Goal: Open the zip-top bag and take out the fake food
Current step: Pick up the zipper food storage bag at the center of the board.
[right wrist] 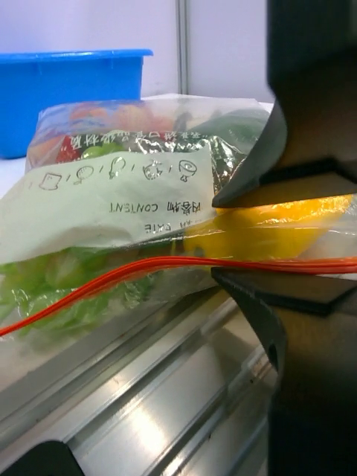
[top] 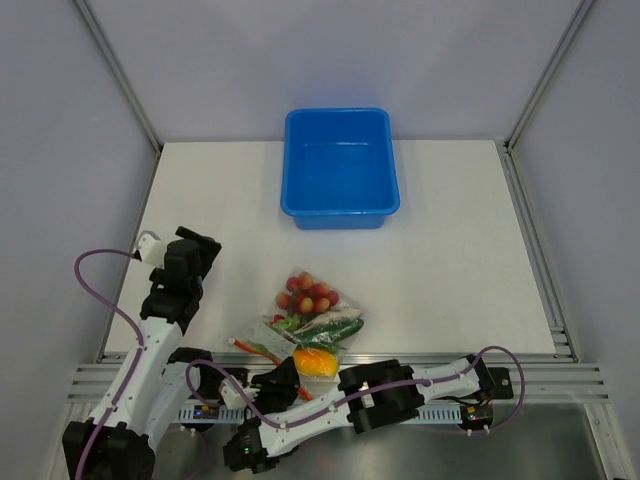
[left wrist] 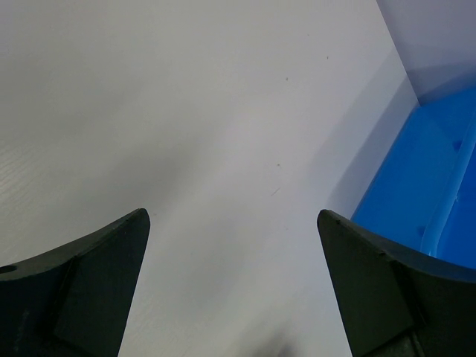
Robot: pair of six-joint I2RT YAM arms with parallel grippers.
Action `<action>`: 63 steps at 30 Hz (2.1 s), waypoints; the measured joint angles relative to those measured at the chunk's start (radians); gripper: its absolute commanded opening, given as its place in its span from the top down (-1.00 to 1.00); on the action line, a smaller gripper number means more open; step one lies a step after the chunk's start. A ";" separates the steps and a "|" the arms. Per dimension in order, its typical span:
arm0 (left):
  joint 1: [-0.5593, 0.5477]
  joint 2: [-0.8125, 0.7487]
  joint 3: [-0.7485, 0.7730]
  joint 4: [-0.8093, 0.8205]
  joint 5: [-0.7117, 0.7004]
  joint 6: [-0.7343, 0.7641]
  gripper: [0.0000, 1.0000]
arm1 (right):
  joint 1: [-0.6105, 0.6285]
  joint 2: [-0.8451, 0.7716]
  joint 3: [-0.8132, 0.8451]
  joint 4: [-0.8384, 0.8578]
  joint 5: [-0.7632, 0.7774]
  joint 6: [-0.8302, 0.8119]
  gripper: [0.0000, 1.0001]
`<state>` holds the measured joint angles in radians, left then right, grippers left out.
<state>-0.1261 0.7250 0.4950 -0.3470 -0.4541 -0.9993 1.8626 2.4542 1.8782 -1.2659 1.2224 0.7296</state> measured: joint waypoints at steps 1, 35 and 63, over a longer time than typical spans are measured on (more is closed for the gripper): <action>0.000 0.002 0.000 0.000 0.000 0.000 -0.98 | 0.000 0.000 -0.001 -0.011 0.011 0.014 0.27; 0.006 0.014 0.000 0.008 0.029 0.009 -0.98 | -0.117 -0.616 -0.438 0.384 -0.201 -0.175 1.00; 0.008 -0.264 -0.381 0.908 0.594 0.231 -0.98 | -0.624 -1.264 -0.709 0.697 -0.792 -0.454 1.00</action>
<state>-0.1184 0.4606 0.1135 0.5613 0.1394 -0.7681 1.2388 1.1900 1.1690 -0.5690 0.4305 0.2752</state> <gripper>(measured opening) 0.988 0.012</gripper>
